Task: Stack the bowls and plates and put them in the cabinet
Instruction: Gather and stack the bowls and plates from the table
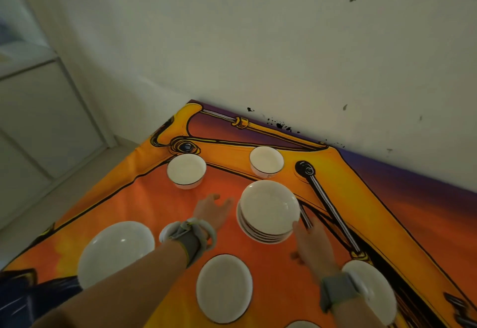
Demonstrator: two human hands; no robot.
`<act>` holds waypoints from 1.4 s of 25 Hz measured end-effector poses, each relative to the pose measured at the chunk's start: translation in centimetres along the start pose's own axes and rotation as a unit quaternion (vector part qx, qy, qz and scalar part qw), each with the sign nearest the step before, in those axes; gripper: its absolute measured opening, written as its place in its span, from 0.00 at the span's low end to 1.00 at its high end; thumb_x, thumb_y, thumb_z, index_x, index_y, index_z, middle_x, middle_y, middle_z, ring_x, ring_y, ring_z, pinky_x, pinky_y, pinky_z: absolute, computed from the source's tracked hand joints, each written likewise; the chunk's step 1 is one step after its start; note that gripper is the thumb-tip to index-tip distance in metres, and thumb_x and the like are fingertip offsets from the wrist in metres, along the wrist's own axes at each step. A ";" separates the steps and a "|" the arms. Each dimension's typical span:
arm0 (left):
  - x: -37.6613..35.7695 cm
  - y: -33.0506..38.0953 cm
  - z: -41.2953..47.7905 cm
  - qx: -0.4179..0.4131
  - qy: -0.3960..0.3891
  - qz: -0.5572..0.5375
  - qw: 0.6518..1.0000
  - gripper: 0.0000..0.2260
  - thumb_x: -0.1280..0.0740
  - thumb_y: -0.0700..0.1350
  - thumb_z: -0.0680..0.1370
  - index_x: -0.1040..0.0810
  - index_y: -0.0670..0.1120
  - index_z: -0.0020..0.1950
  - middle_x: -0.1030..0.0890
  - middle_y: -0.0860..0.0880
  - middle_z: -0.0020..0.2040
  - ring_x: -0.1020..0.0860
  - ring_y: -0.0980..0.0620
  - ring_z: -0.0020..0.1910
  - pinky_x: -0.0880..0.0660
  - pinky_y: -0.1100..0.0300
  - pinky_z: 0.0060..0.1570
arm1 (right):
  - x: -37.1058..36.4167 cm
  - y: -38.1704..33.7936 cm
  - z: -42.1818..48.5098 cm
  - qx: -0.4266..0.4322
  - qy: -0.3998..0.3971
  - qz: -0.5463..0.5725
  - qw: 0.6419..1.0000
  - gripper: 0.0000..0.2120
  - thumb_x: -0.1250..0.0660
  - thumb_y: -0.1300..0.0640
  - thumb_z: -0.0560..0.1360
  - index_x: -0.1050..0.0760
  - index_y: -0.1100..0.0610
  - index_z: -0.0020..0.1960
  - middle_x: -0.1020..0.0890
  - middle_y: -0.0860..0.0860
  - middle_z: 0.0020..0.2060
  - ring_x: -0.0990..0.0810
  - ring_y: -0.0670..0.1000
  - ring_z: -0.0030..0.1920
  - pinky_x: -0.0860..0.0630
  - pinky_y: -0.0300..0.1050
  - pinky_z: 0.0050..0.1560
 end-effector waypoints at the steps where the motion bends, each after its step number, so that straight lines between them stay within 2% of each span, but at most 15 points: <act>1: 2.5 -1.5 -0.3 -0.006 0.018 0.017 1.000 0.23 0.36 0.54 0.77 0.30 0.46 0.69 0.24 0.42 0.65 0.22 0.43 0.58 0.26 0.57 0.53 | -0.1 0.0 -1.7 0.011 0.019 0.000 1.000 0.31 0.40 0.46 0.77 0.47 0.49 0.77 0.22 0.49 0.46 0.17 0.56 0.33 0.24 0.43 0.27; 3: 6.7 -4.9 -0.4 -0.001 0.045 0.075 0.996 0.20 0.38 0.50 0.77 0.29 0.47 0.69 0.24 0.42 0.65 0.21 0.42 0.56 0.25 0.57 0.51 | -0.5 0.1 -4.6 0.023 0.035 0.010 0.999 0.29 0.41 0.45 0.78 0.46 0.47 0.76 0.22 0.51 0.55 0.17 0.56 0.34 0.23 0.47 0.31; 4: 8.7 -6.6 -0.4 0.008 0.054 0.110 0.992 0.20 0.39 0.49 0.77 0.29 0.47 0.69 0.25 0.41 0.65 0.22 0.41 0.58 0.25 0.54 0.55 | -0.6 -0.3 -5.9 0.034 0.041 0.015 0.998 0.28 0.42 0.46 0.78 0.45 0.46 0.75 0.22 0.51 0.56 0.17 0.55 0.34 0.22 0.47 0.31; 7: 14.0 -11.9 -0.6 0.040 0.057 0.247 0.967 0.21 0.41 0.48 0.78 0.33 0.50 0.71 0.29 0.42 0.68 0.32 0.40 0.67 0.32 0.49 0.66 | -2.8 -1.6 -9.3 0.073 0.038 0.009 0.997 0.23 0.44 0.49 0.79 0.39 0.50 0.73 0.20 0.54 0.49 0.18 0.53 0.31 0.26 0.44 0.27; 9: 16.1 -14.8 -0.7 0.072 0.044 0.282 0.956 0.23 0.40 0.48 0.77 0.37 0.50 0.73 0.32 0.42 0.70 0.35 0.39 0.69 0.35 0.48 0.66 | -4.4 -2.4 -10.9 0.093 0.026 0.001 0.995 0.22 0.44 0.54 0.80 0.38 0.50 0.73 0.20 0.55 0.45 0.19 0.52 0.31 0.27 0.45 0.29; 12: 16.7 -17.6 -2.0 0.100 0.033 0.237 0.966 0.23 0.41 0.42 0.78 0.39 0.45 0.74 0.30 0.39 0.68 0.29 0.38 0.66 0.29 0.49 0.62 | -7.3 -2.7 -12.5 0.094 -0.002 -0.004 0.996 0.22 0.46 0.56 0.80 0.40 0.49 0.74 0.20 0.56 0.43 0.20 0.51 0.30 0.28 0.45 0.29; 14: 16.7 -19.2 -3.0 0.101 0.034 0.173 0.979 0.21 0.41 0.37 0.78 0.36 0.40 0.72 0.27 0.37 0.67 0.25 0.39 0.63 0.26 0.51 0.59 | -9.2 -2.6 -13.6 0.097 -0.021 -0.016 0.995 0.22 0.46 0.55 0.80 0.39 0.49 0.74 0.21 0.55 0.50 0.20 0.50 0.31 0.26 0.44 0.30; 17: 16.7 -20.5 -4.3 0.115 0.006 0.022 0.993 0.21 0.42 0.32 0.78 0.35 0.36 0.71 0.27 0.35 0.66 0.23 0.41 0.51 0.19 0.56 0.42 | -11.4 -2.4 -15.3 0.106 -0.041 -0.039 0.993 0.18 0.46 0.54 0.80 0.35 0.50 0.70 0.25 0.49 0.55 0.18 0.50 0.32 0.24 0.42 0.33; 18: 16.6 -20.2 -4.6 0.123 -0.006 -0.029 0.992 0.20 0.42 0.31 0.77 0.34 0.37 0.70 0.27 0.34 0.65 0.23 0.42 0.49 0.18 0.52 0.41 | -11.8 -2.3 -15.6 0.108 -0.049 -0.045 0.992 0.16 0.46 0.54 0.80 0.33 0.49 0.68 0.25 0.49 0.55 0.19 0.50 0.31 0.24 0.41 0.32; 21: 15.5 -16.6 -6.0 0.138 -0.021 -0.136 0.981 0.14 0.42 0.31 0.77 0.29 0.40 0.61 0.27 0.35 0.63 0.26 0.36 0.54 0.20 0.41 0.43 | -12.1 -2.6 -15.6 0.106 -0.083 -0.041 0.990 0.12 0.44 0.56 0.80 0.28 0.50 0.60 0.21 0.52 0.53 0.20 0.50 0.29 0.26 0.40 0.29; 24: 12.6 -10.1 -6.9 0.078 -0.067 -0.162 0.981 0.21 0.43 0.30 0.76 0.30 0.42 0.68 0.26 0.38 0.61 0.25 0.37 0.53 0.21 0.50 0.30 | -10.3 -4.4 -14.9 0.111 -0.084 0.018 0.990 0.13 0.44 0.53 0.81 0.28 0.54 0.63 0.20 0.51 0.47 0.22 0.49 0.27 0.29 0.41 0.25; 26: 11.2 -5.8 -7.7 0.028 -0.091 -0.180 0.979 0.22 0.41 0.30 0.76 0.30 0.44 0.68 0.25 0.39 0.58 0.23 0.38 0.52 0.20 0.50 0.32 | -8.9 -6.2 -14.1 0.114 -0.079 0.058 0.989 0.16 0.43 0.49 0.80 0.30 0.53 0.64 0.21 0.49 0.46 0.22 0.48 0.28 0.29 0.41 0.25; 29: 7.6 1.3 -8.8 -0.021 -0.126 -0.211 0.969 0.20 0.39 0.32 0.75 0.30 0.45 0.66 0.24 0.41 0.56 0.21 0.43 0.44 0.19 0.50 0.35 | -3.6 -7.9 -11.6 0.147 -0.005 0.045 0.988 0.19 0.42 0.53 0.80 0.35 0.51 0.70 0.21 0.50 0.46 0.22 0.48 0.30 0.28 0.37 0.25; 32: 4.6 6.0 -8.4 -0.046 -0.132 -0.212 0.967 0.17 0.35 0.36 0.76 0.30 0.44 0.64 0.23 0.43 0.53 0.19 0.45 0.42 0.19 0.56 0.31 | 1.7 -8.6 -8.8 0.159 0.092 0.045 0.982 0.30 0.42 0.62 0.77 0.45 0.48 0.76 0.22 0.55 0.52 0.23 0.48 0.31 0.30 0.33 0.21; 35: 1.7 9.1 -6.3 -0.076 -0.105 -0.163 0.978 0.18 0.34 0.38 0.75 0.27 0.43 0.65 0.21 0.44 0.46 0.21 0.47 0.37 0.21 0.60 0.31 | 4.8 -8.5 -5.2 0.128 0.110 0.023 0.985 0.25 0.43 0.67 0.74 0.33 0.55 0.70 0.20 0.57 0.47 0.23 0.50 0.29 0.33 0.32 0.18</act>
Point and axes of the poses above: each hand's wrist, its own z-axis towards the middle knuckle, its own x-axis out of the back of the hand, y = z × x, the point moved 9 cm from there along z, towards the middle knuckle
